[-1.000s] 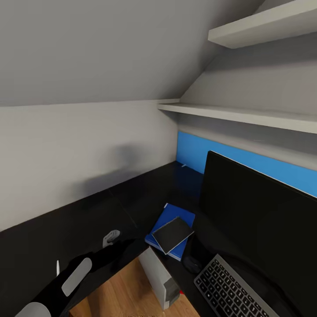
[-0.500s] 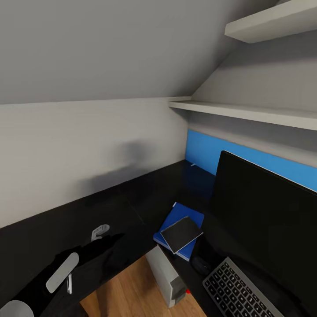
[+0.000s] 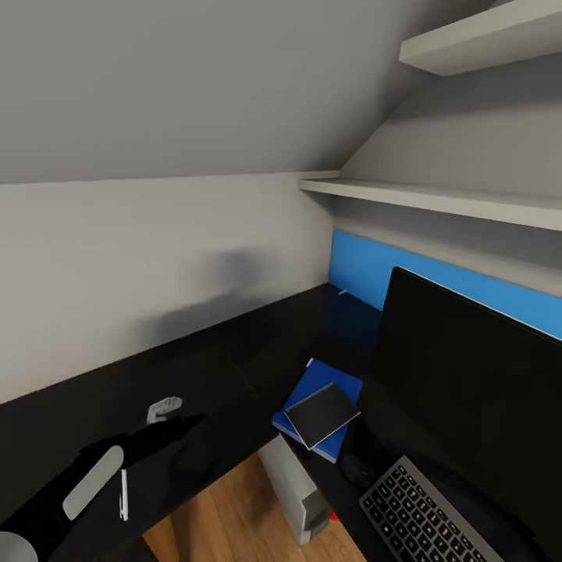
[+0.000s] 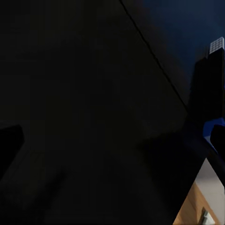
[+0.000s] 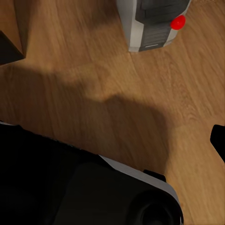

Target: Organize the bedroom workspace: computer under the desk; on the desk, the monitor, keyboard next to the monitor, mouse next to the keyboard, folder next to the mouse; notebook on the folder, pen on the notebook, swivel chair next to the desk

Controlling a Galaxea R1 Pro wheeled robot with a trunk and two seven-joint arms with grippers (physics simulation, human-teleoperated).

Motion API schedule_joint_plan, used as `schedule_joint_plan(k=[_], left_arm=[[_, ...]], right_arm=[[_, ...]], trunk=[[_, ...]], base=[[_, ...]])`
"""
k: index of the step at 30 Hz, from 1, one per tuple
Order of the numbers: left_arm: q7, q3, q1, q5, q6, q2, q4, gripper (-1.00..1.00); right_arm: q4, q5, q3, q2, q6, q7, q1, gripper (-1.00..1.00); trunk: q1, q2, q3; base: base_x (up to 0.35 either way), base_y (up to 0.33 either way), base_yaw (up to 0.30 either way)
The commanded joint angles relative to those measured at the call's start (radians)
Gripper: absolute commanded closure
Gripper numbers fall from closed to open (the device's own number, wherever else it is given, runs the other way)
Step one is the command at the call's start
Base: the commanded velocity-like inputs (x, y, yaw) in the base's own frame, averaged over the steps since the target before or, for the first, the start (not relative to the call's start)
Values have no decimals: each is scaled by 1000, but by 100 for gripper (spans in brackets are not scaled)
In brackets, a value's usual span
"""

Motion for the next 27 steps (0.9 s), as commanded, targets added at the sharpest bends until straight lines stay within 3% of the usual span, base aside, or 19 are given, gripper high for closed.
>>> schedule_joint_plan(k=[1,7,8,10,27], left_arm=[[0,-2,-1,7,4,3,0,-100],[0,-3,-1,4,4,18,1,-100],[-1,-4,-1,9,5,45,4,-100],[-1,-3,-1,10,5,53,10,-100],[-1,-4,-1,12,4,63,19,-100]], right_arm=[[-1,0,8,0,-2,-9,0,-100],[-4,1,7,0,-4,-9,0,-100],[-4,1,7,4,-5,-10,0,-100],[-4,1,7,9,-5,-11,0,-100],[-17,2,5,13,-5,-11,0,-100]], trunk=[[0,-1,-1],[0,-1,-1],[0,-1,-1],[0,-1,-1],[0,-1,-1]], base=[[0,0,0],[0,0,0],[0,0,113],[0,0,186],[0,0,256]])
